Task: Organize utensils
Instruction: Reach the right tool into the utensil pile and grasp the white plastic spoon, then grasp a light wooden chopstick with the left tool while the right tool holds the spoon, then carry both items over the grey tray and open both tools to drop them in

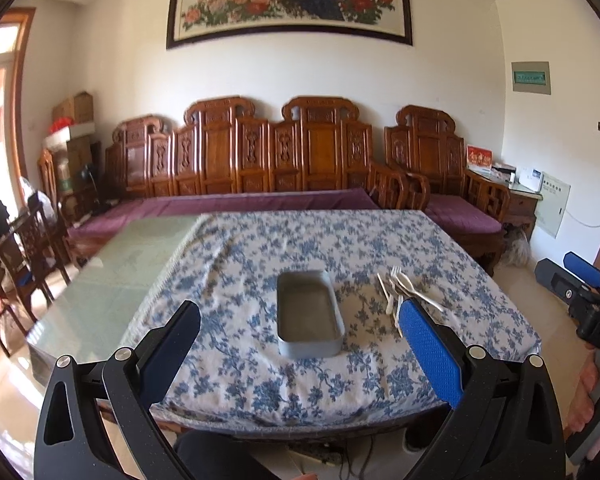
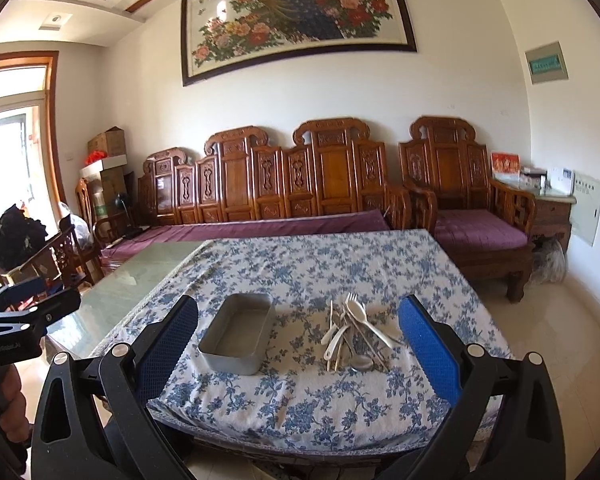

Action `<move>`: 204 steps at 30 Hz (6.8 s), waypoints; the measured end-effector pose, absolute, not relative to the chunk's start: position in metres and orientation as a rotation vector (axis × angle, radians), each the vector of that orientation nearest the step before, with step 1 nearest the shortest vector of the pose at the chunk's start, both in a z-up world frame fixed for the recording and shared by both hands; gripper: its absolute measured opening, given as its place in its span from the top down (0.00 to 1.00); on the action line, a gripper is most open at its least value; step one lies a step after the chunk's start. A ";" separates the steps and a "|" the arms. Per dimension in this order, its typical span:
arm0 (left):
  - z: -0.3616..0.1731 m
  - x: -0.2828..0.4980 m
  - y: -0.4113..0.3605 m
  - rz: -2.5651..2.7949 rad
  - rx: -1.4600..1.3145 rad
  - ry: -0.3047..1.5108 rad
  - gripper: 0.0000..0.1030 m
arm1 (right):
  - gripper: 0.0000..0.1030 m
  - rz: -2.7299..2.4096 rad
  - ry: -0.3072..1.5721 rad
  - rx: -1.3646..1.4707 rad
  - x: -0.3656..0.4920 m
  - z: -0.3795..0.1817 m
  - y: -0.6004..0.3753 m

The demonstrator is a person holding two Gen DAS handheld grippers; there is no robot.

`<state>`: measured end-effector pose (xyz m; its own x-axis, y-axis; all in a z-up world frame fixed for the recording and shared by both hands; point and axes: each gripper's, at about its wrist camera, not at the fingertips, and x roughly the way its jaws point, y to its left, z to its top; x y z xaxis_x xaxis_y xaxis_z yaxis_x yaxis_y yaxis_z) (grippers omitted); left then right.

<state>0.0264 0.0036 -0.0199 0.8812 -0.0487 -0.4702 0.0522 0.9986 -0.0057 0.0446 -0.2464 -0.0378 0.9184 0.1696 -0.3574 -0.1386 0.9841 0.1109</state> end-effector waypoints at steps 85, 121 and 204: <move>-0.257 0.376 -0.179 -0.422 0.053 1.046 0.74 | 0.90 0.276 0.924 0.053 0.320 -0.267 -0.385; -0.288 0.420 -0.179 -0.326 -0.039 1.192 0.93 | 0.90 0.270 0.939 0.079 0.320 -0.272 -0.388; -0.229 0.359 0.000 -0.192 0.021 0.970 0.96 | 0.90 0.412 0.852 -0.055 0.322 -0.222 -0.225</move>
